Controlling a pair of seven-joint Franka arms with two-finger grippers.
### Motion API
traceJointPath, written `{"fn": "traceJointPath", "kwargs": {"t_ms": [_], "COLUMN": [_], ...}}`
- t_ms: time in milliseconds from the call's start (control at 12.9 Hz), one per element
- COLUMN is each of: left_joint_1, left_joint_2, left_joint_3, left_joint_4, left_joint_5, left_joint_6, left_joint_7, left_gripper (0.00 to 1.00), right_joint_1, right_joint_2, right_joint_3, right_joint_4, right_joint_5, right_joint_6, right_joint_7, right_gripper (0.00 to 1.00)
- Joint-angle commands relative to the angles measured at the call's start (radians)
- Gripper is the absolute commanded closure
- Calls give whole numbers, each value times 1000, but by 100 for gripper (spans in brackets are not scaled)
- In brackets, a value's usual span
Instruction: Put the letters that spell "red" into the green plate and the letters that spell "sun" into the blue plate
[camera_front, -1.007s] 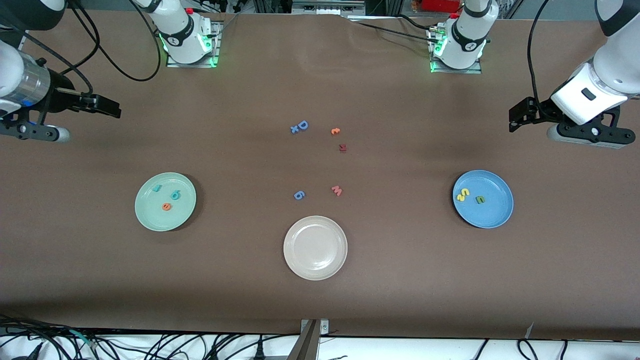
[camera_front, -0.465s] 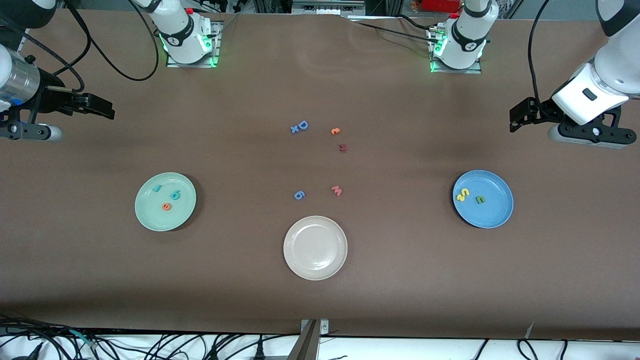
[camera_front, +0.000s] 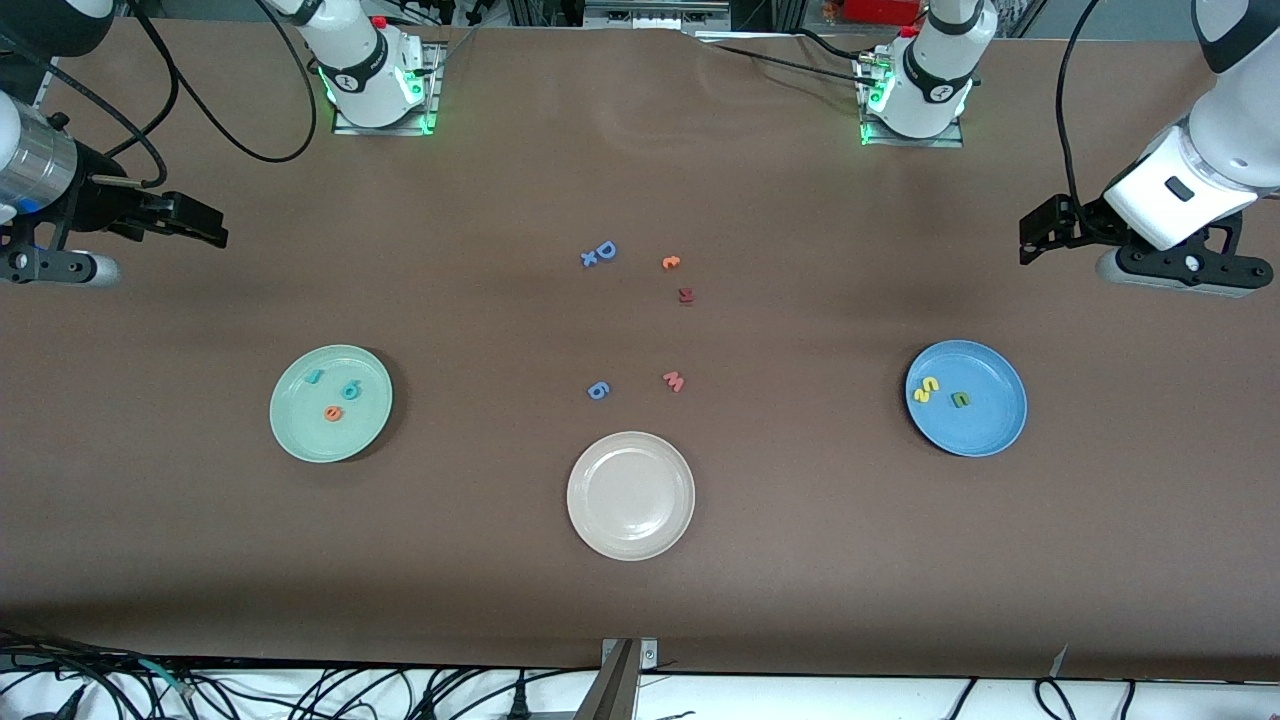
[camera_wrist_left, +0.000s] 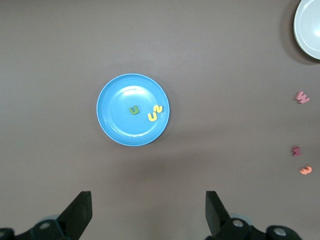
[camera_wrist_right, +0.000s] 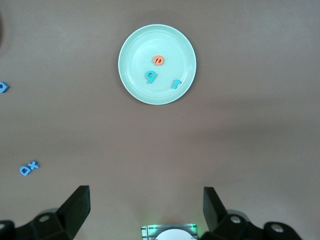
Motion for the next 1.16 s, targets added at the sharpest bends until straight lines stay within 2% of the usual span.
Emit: {"fn": "traceJointPath", "kwargs": {"t_ms": [0, 232, 1085], "left_joint_1": [-1, -1, -1], "left_joint_2": [2, 2, 2], "left_joint_3": [4, 4, 4], "left_joint_4": [22, 22, 22], "left_joint_5": [-14, -14, -14], "left_joint_6": [-19, -19, -19], "left_joint_7": [-2, -2, -2], "left_gripper": [0, 0, 0], "right_joint_1": [-6, -4, -4], "right_joint_2": [-8, -10, 1], "right_joint_3": [8, 13, 13], "right_joint_4": [4, 4, 3], "right_joint_5": [-11, -45, -43], "right_joint_6": [3, 29, 20], "right_joint_7": [-44, -68, -68], "right_gripper": [0, 0, 0]}}
